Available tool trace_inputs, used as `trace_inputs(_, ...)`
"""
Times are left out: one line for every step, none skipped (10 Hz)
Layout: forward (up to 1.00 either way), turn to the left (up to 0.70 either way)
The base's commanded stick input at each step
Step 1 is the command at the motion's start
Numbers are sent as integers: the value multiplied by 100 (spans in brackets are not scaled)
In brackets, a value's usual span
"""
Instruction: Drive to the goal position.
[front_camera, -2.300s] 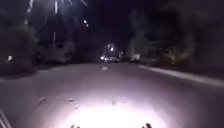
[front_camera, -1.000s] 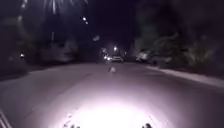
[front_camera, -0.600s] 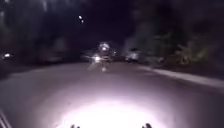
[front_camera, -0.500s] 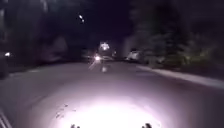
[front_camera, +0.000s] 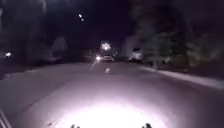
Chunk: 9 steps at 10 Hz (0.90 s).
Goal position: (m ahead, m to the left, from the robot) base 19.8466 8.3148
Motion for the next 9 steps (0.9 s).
trace_inputs(85, 0)
trace_inputs(85, 0)
trace_inputs(85, 0)
trace_inputs(85, 0)
trace_inputs(85, 0)
trace_inputs(85, 0)
trace_inputs(85, 0)
trace_inputs(85, 0)
trace_inputs(85, 0)
